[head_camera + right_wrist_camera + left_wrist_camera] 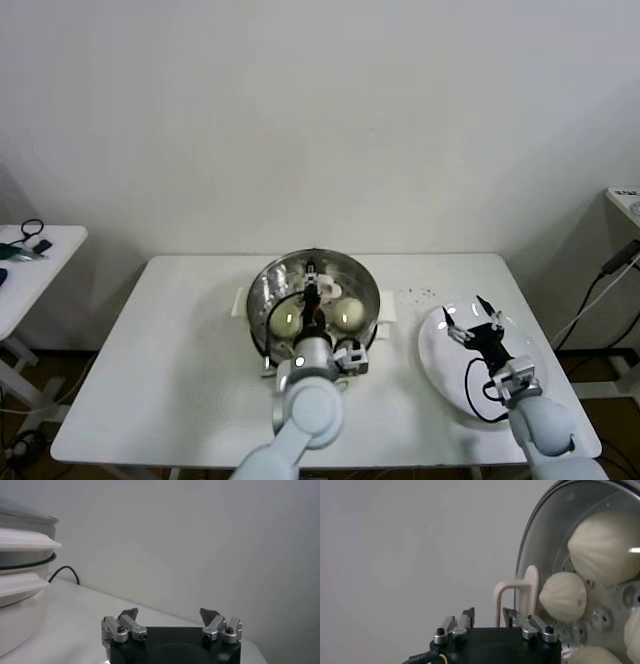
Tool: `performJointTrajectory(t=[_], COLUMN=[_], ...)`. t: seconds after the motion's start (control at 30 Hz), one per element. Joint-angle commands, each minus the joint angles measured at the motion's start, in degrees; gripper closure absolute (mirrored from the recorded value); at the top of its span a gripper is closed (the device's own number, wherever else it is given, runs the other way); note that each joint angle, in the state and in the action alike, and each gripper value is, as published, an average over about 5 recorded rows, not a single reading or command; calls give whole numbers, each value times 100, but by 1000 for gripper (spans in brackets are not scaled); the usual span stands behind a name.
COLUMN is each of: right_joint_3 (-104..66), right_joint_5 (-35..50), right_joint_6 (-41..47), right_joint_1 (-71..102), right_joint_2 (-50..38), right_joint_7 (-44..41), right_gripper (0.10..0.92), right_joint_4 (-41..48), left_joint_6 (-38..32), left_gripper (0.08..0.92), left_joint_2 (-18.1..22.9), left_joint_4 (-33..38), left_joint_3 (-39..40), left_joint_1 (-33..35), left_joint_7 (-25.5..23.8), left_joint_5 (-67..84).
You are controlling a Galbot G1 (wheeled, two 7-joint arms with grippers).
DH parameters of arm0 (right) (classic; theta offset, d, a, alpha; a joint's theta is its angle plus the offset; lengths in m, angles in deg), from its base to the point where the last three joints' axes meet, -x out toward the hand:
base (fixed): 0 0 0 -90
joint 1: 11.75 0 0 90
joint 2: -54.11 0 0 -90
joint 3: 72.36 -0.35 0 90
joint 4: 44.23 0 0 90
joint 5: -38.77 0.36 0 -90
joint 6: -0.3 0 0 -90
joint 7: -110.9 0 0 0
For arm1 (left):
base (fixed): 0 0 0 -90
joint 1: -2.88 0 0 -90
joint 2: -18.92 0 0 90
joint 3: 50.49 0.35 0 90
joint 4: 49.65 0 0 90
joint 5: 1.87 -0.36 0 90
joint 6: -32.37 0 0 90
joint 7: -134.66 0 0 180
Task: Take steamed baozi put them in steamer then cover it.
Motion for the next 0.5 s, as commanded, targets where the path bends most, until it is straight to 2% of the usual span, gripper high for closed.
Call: performJointTrajectory(t=[0.03, 0.37, 0.5], right_joint_3=[-76, -230, -241], right_joint_5=[124, 263, 294], right_joint_6=[884, 1086, 1083], right_joint_1=[119, 139, 144], right_joint_2=[-51, -64, -58], right_joint_7=[-17, -75, -44], right_gripper=[203, 203, 203], right_joint_4=[-333, -417, -450], left_joint_6=[250, 278, 249], left_gripper=[534, 243, 184], left_joint_2=[-310, -856, -1094], left_joint_4=[684, 1630, 1945], left_joint_3=[-75, -100, -164], left_joint_1=[218, 591, 827], left_joint_7=[-119, -220, -116], left_joint_5=[218, 809, 1061])
